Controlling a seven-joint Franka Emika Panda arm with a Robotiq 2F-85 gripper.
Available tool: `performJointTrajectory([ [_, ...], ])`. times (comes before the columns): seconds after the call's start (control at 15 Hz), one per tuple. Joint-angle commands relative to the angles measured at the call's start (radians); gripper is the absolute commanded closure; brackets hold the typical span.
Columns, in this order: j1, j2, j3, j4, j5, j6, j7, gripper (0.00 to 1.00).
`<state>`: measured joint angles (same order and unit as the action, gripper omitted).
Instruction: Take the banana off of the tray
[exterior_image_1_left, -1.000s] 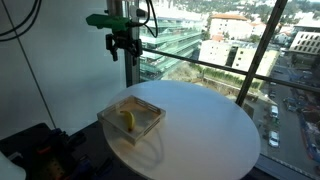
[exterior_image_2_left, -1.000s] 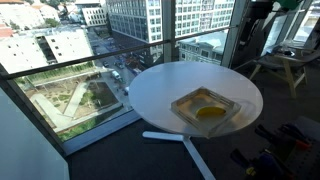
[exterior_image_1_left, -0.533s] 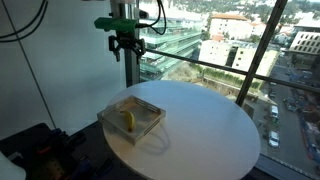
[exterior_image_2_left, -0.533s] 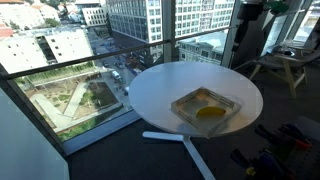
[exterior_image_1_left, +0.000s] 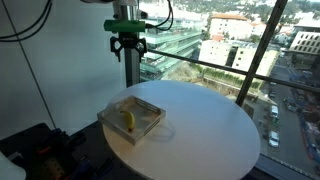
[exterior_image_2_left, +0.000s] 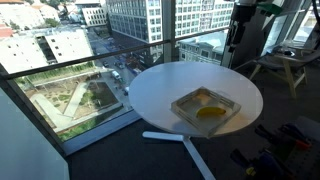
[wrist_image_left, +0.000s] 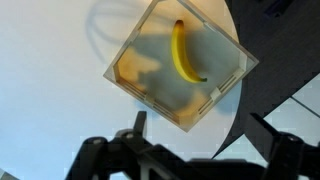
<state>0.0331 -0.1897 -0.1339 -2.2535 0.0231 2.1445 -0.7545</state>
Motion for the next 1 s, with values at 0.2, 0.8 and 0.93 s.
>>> performJointTrajectory([
  [0.2, -0.008, 0.038, 0.005, 0.057, 0.058, -0.011, -0.171, 0.0],
  [0.8, -0.009, 0.08, 0.044, 0.038, 0.026, 0.008, -0.206, 0.0],
  [0.93, -0.01, 0.091, 0.052, 0.032, 0.021, 0.014, -0.21, 0.0],
])
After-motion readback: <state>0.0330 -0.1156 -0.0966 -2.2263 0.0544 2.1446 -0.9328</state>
